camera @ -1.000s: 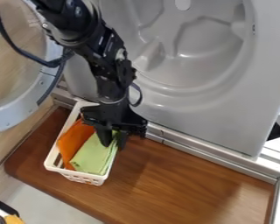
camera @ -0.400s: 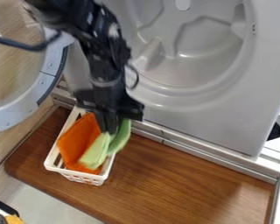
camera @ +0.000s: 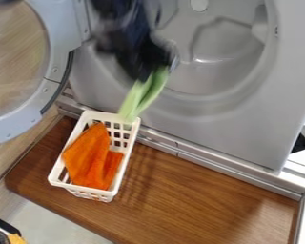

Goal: Take the green towel from the white basket to the washing machine

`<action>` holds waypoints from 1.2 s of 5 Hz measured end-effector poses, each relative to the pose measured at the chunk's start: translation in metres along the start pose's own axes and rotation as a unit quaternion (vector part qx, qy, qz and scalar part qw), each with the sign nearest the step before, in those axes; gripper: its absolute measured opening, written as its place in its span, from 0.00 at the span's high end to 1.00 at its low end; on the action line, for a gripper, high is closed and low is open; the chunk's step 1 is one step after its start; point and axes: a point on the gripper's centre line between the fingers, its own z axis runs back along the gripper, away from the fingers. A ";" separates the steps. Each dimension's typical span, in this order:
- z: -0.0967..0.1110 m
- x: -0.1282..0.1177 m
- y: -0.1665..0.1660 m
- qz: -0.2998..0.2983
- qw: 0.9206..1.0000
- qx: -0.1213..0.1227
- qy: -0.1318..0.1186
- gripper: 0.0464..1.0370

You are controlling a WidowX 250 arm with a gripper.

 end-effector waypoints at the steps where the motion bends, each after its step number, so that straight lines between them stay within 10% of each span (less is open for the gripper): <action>1: 0.013 0.060 -0.010 -0.043 0.996 -0.068 -0.045 0.99; 4: -0.007 0.069 -0.012 -0.053 0.994 -0.093 -0.024 0.91; 6: -0.089 0.041 0.014 -0.008 0.997 -0.068 0.042 0.97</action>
